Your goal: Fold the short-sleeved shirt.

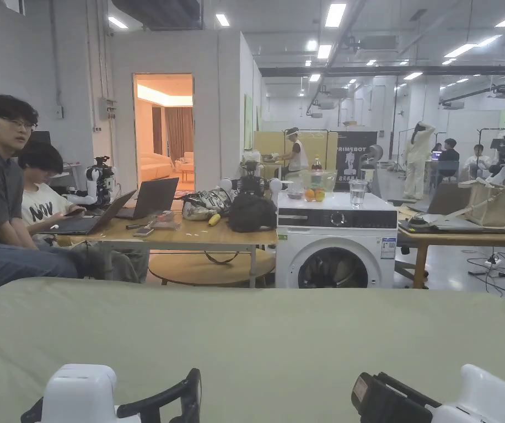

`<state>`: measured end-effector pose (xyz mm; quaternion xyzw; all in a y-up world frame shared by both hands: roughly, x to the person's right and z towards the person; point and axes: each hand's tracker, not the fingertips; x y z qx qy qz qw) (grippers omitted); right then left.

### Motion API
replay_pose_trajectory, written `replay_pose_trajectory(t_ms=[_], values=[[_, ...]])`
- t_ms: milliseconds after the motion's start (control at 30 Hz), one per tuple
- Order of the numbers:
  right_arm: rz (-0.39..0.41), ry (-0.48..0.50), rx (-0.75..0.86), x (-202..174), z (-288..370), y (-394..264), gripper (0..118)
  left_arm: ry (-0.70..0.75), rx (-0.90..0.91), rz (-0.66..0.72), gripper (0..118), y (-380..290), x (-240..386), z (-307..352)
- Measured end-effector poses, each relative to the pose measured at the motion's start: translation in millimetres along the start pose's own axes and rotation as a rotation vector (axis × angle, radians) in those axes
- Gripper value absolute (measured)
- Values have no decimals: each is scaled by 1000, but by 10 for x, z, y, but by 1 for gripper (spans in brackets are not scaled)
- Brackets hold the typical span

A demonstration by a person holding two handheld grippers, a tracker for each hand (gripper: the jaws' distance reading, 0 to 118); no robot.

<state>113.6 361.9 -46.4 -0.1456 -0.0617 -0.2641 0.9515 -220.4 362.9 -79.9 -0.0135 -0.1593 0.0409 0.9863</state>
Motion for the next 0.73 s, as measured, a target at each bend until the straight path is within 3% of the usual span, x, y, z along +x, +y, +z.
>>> replay_pose_trajectory(t_ms=[533,633,733], values=[[-69,-6,-28,79,-26,-6,118,-17,-7,3,105,4,30,-5],[-36,-40,-15,67,-26,-4,118,-12,-6,1,105,8,30,-4],[42,-5,-14,58,-8,-37,118,-11,-7,2,105,11,28,-3]])
